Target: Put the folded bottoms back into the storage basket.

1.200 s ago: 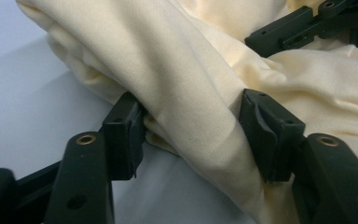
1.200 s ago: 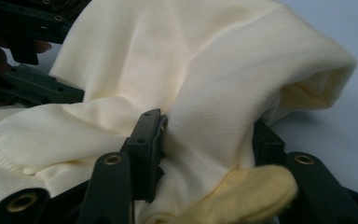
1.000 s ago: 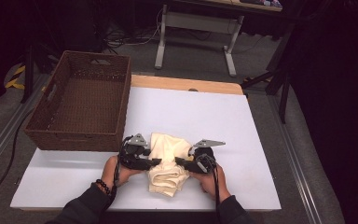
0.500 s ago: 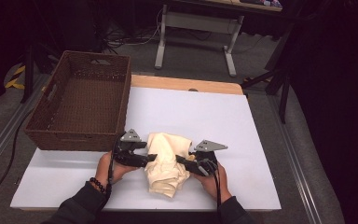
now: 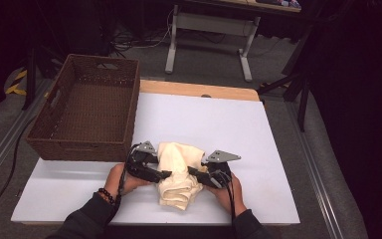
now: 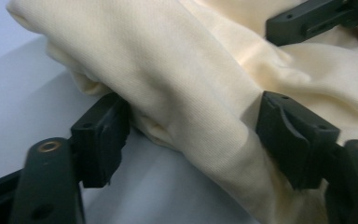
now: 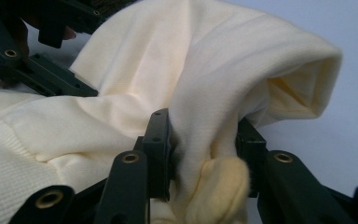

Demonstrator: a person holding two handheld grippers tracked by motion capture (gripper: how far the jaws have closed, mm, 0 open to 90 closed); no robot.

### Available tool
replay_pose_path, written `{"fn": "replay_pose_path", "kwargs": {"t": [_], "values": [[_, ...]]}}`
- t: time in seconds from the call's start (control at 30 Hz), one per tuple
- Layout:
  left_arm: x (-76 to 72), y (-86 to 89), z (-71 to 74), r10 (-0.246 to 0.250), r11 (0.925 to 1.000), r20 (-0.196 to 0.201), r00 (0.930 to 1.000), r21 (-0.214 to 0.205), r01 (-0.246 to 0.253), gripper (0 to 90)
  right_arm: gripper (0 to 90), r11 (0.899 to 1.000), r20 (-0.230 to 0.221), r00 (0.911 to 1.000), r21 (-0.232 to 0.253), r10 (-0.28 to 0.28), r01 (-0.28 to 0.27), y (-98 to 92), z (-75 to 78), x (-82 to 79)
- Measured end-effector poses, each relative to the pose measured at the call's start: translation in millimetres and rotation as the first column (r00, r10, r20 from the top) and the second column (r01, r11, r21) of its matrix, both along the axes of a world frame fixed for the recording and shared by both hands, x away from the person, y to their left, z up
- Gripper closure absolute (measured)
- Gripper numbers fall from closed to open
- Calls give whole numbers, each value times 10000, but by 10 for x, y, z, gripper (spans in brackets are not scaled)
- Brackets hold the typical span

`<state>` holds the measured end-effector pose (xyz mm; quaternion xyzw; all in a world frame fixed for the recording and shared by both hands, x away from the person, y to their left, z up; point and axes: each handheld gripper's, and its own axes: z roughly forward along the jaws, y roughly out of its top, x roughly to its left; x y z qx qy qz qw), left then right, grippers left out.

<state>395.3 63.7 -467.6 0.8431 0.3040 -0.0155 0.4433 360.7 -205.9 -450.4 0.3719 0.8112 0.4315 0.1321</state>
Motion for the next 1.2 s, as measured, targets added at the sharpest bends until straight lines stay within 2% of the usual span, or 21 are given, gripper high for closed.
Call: {"fn": "replay_pose_path", "kwargs": {"t": [0.07,0.17,0.23,0.33,0.37,0.5,0.57,0.6,0.7,0.77,0.9,1.0,1.1,1.2], "values": [[-50,-37,7,31,9999,353,9994,147,-36,326,650,10000,-71,10000,-13,-47,47,2,-11,3],[-71,-69,8,248,9995,249,9994,173,-252,327,649,9999,-198,9997,14,-128,128,3,-29,6],[-72,-63,6,222,9996,257,9994,181,-227,325,647,9999,-186,9997,-22,-131,131,7,-29,5],[-100,-89,28,128,9987,697,9975,474,-161,319,647,9998,-121,9998,-138,-126,125,17,-31,3],[-111,-91,34,134,9982,730,9972,571,-176,317,647,9998,-134,9998,-133,-126,124,14,-33,4],[-101,-96,42,-29,9979,689,9976,652,-16,313,644,9998,-111,9999,-145,-129,128,20,-34,3],[-61,-82,32,-164,9981,536,9984,607,132,314,645,9998,-88,9999,-151,-115,114,21,-33,0],[-64,-87,32,-157,9987,283,9995,499,143,317,645,9998,-94,9999,-141,-122,121,20,-32,-1],[-45,-78,34,-302,9986,242,9993,438,292,378,646,9999,-32,9999,-125,-101,100,18,-30,-2],[-37,-65,33,-463,9988,-20,9989,173,464,474,648,9999,55,10000,-101,-83,84,22,-24,-10],[-52,-58,44,-637,9980,70,9979,-11,637,649,652,10000,312,9995,-82,-1,4,20,-2,-30],[-57,-56,54,-671,9977,160,9976,-36,672,699,653,10000,439,9990,-10,47,-47,15,8,-42],[-65,-62,69,-767,9971,443,9961,59,765,719,653,9999,532,9985,40,107,-109,1,21,-48],[-82,-65,81,-770,9970,552,9955,91,766,727,654,9999,624,9980,60,141,-145,-11,40,-61]]}}
